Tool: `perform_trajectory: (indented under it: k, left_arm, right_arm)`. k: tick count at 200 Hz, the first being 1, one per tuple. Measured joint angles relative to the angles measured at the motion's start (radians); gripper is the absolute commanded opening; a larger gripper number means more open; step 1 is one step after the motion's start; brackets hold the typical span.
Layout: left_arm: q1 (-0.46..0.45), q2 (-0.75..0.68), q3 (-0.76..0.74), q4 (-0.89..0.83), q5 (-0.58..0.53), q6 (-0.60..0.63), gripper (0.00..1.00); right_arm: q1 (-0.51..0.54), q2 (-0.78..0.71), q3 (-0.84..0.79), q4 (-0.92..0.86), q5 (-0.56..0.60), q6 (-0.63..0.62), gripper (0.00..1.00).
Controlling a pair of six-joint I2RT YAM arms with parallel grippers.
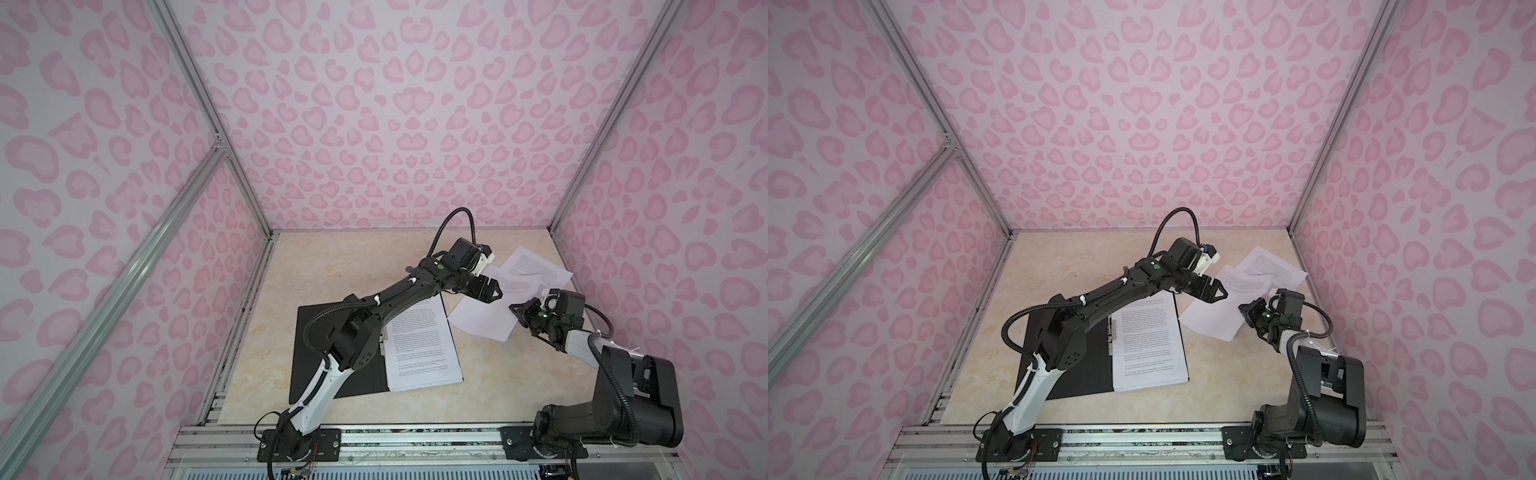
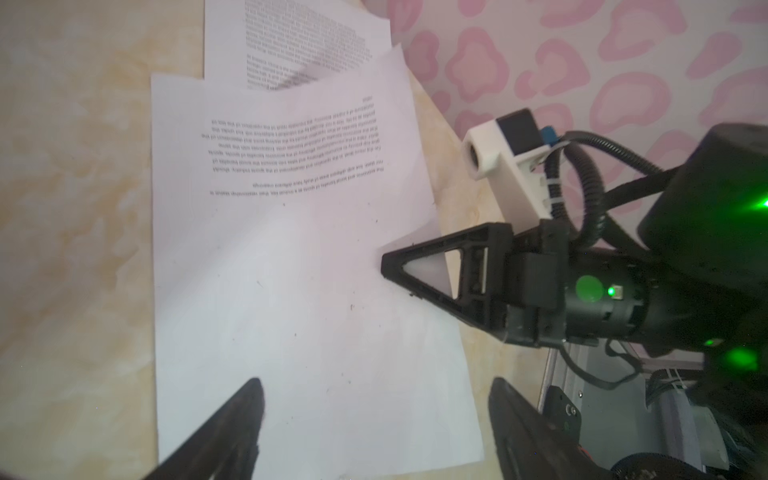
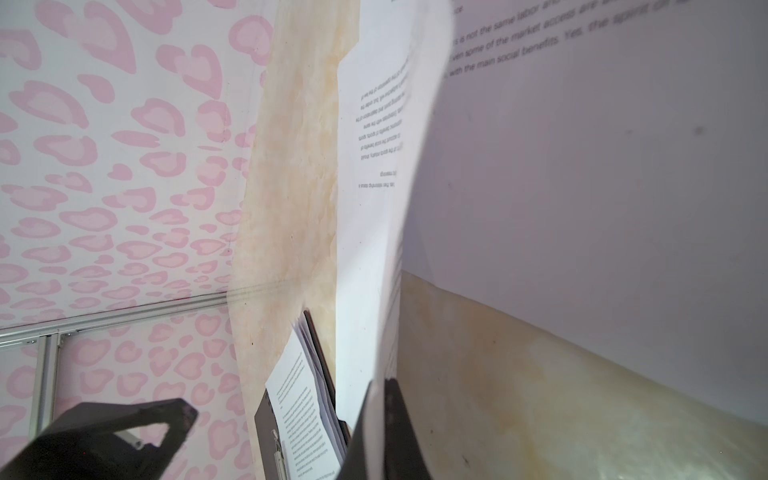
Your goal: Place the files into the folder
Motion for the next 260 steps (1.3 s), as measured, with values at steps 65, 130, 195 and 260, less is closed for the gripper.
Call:
perform_trajectory:
  k: [65,130,195,260]
  left_arm:
    - [0.032,-0.050,0.047,-0.006,-0.066,0.072,0.88]
    - [0.033,-0.221,-0.138,0.146,-0.130,0.129,0.90]
    - [0.040,-0.608,-0.525,0.489,-0.242,0.209,0.97]
    - [0.055,-0.958,-0.998,0.600,-0.428,0.226,1.00]
  right_arm:
    - [0.006,0.017,0.000,0.008,-0.011,0.011,0.00]
    - [0.009,0.031,0.000,0.016,-0.040,0.018,0.00]
    - [0.013,0.058,0.000,0.062,-0.059,0.033,0.00]
    - [0.047,0.014,0.056,0.029,-0.042,0.007,0.00]
